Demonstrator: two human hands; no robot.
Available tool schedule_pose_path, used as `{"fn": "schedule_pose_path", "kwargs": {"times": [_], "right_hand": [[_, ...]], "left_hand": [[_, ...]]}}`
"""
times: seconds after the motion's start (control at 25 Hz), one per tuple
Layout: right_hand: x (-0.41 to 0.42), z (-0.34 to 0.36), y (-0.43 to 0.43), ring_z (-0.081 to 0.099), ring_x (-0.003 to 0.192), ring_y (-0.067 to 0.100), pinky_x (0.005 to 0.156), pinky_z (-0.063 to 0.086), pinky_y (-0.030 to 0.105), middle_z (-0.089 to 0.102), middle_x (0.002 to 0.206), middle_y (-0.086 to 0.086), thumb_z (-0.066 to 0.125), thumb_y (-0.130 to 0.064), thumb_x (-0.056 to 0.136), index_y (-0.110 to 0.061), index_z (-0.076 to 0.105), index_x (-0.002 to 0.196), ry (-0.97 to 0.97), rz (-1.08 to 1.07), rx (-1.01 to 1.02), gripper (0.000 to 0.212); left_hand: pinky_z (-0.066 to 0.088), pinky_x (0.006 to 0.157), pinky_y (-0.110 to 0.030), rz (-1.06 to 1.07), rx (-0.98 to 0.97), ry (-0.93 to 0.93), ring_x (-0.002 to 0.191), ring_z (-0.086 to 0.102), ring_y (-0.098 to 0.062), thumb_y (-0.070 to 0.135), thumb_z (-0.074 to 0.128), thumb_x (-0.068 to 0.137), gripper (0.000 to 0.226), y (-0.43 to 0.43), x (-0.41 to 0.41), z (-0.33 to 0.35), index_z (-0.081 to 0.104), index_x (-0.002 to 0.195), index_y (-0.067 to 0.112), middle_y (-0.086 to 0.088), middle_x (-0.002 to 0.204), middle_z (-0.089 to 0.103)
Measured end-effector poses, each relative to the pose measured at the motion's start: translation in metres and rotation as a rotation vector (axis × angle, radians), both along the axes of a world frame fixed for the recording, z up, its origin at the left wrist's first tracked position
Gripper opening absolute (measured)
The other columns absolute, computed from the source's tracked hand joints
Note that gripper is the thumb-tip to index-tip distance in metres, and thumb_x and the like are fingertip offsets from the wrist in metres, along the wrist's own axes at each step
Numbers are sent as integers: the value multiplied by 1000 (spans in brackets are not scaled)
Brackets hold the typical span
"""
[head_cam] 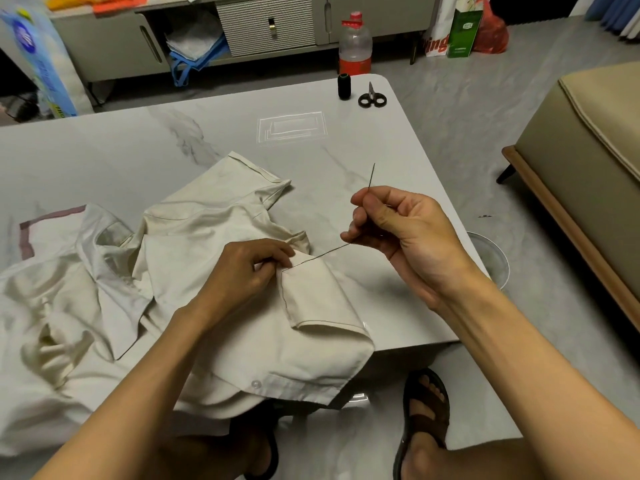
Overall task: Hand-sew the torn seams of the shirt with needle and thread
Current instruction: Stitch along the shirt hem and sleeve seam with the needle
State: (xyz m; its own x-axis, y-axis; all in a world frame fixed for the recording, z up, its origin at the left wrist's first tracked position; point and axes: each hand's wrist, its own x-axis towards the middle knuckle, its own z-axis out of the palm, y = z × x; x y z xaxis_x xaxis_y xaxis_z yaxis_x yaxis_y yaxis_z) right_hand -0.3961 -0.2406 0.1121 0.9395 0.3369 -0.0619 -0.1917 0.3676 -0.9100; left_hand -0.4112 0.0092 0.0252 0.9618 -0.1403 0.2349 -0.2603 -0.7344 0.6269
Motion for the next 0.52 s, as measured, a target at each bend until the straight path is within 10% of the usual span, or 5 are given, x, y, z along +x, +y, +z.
{"fn": "schedule_pose_path", "kwargs": {"times": [0.52], "right_hand": [[-14,23,-39,52,48,6,47,48,17,60,64,2,59,-12,80,-5,65,86,188,180,53,11]], "left_hand": [[48,88,-19,247,-427,292,103,66,-5,-1,66,88,25,-25,-8,7,76,100,19,8,114,72]]}}
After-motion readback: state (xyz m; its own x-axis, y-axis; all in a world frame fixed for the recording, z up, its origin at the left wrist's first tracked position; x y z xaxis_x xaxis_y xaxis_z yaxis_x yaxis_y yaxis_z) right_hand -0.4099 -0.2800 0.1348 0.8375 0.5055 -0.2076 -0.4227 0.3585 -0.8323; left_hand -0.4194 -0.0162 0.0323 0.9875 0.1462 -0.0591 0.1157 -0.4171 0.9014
